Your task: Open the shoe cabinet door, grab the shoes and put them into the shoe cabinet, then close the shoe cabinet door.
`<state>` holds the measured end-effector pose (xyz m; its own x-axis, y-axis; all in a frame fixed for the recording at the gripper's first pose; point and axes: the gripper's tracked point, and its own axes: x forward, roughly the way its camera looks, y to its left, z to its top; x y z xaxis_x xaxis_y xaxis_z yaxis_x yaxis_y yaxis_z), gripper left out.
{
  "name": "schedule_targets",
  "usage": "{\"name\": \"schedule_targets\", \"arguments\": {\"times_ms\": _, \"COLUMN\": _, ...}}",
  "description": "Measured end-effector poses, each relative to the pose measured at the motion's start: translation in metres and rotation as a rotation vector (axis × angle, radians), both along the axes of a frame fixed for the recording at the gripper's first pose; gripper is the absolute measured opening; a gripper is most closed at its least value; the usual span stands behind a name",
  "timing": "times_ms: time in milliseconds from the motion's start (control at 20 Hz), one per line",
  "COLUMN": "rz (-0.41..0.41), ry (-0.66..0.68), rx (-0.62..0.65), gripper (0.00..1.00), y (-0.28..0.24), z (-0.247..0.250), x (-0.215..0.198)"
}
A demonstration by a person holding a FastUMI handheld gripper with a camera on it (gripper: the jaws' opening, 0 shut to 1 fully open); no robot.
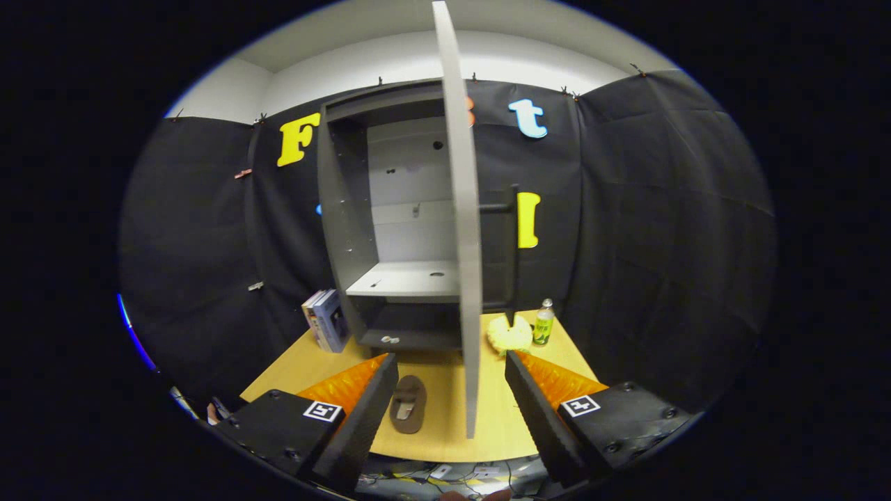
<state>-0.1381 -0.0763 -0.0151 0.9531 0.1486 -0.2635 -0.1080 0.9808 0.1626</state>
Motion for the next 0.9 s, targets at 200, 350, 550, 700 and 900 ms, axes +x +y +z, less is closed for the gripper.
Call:
{"name": "schedule_targets", "arguments": {"times_ms": 200, "rz": 0.127, "ry": 0.108, "rx": -0.011, "gripper": 0.98, "y": 0.075, "z": -0.064, "x": 0.010}}
{"name": "schedule_targets", "arguments": {"times_ms": 350, "rz": 0.175, "ry": 0.182, "rx": -0.014, "gripper": 0.98, "y": 0.110, "z": -0.120, "x": 0.034}}
{"name": "schedule_targets", "arguments": {"times_ms": 550, "rz": 0.193, "ry": 0.281, "rx": -0.049, "gripper": 0.99, "y": 0.139, "z": -0.197, "x": 0.080}}
{"name": "schedule_targets", "arguments": {"times_ms": 700, "rz": 0.166, "ry": 0.363, "rx": -0.058, "gripper": 0.99, "y": 0.149, "z": -0.257, "x": 0.111}}
{"name": "schedule_targets", "arguments": {"times_ms": 900, "rz": 0.130, "ry": 0.482, "rx": -0.035, "gripper": 0.99, "y": 0.161, "z": -0.332, "x": 0.136}}
